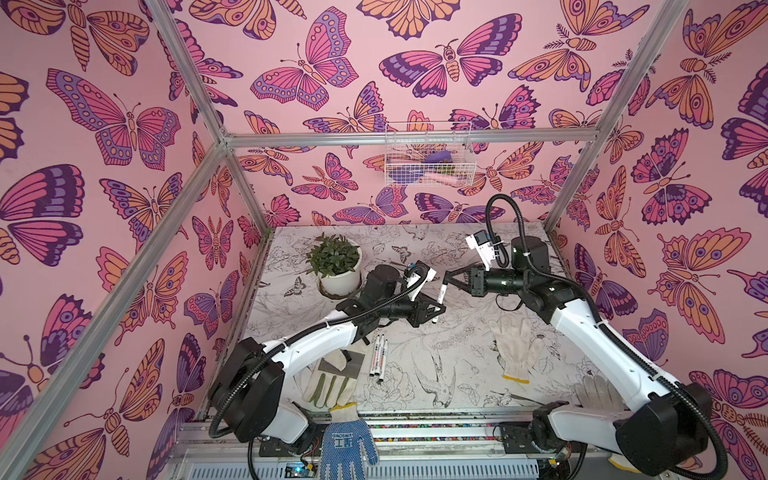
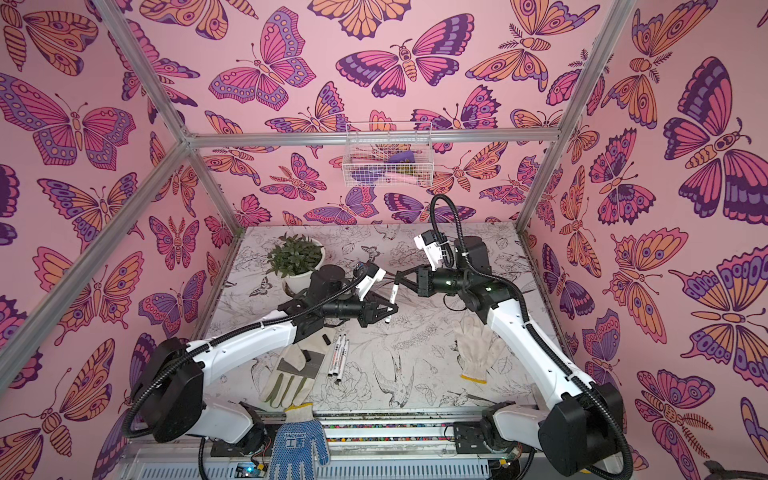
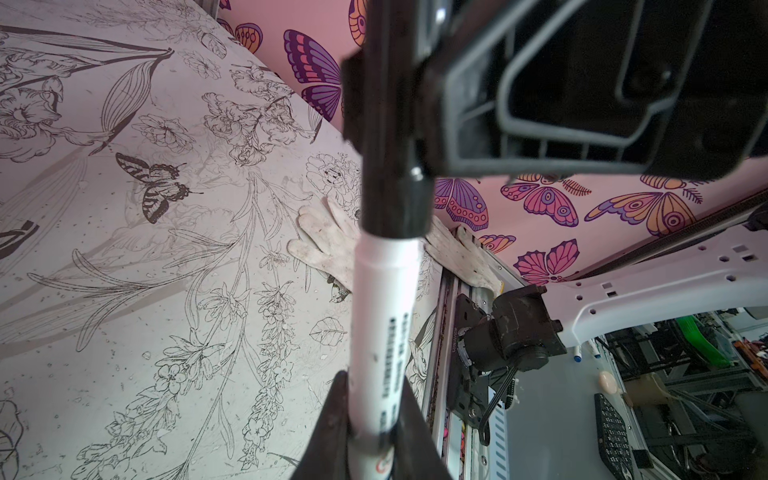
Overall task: Insert the pens into the pen caps
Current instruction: 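Push the black cap onto the white marker tip with the right gripper, then press the cap on with the right gripper while the left pushes the marker toward it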
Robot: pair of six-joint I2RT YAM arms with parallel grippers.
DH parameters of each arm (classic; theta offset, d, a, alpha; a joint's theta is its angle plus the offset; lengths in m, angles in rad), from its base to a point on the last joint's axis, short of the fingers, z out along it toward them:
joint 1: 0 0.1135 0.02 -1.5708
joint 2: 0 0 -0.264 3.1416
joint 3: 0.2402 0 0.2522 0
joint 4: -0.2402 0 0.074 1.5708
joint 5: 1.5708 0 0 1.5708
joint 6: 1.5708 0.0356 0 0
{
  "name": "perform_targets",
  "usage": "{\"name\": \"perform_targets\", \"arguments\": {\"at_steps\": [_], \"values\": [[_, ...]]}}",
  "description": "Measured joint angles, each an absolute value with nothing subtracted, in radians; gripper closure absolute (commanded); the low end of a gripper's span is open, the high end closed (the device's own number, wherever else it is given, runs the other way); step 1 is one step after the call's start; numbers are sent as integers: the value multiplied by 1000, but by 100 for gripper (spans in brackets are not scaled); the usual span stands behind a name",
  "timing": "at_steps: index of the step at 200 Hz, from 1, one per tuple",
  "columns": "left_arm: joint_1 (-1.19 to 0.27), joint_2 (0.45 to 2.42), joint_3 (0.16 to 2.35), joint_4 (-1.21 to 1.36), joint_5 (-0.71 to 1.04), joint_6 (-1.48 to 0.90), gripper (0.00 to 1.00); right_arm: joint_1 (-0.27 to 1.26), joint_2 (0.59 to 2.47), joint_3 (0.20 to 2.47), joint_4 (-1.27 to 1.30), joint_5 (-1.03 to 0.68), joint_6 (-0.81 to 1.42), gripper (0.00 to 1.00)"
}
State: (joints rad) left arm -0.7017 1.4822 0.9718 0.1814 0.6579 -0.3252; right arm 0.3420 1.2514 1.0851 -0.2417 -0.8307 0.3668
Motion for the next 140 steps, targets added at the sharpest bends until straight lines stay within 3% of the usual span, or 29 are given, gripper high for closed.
{"name": "perform_targets", "arguments": {"at_steps": [140], "values": [[-702,1520,978,130,688,-254,100,340,1264,1098,-361,-830,296,100]]}}
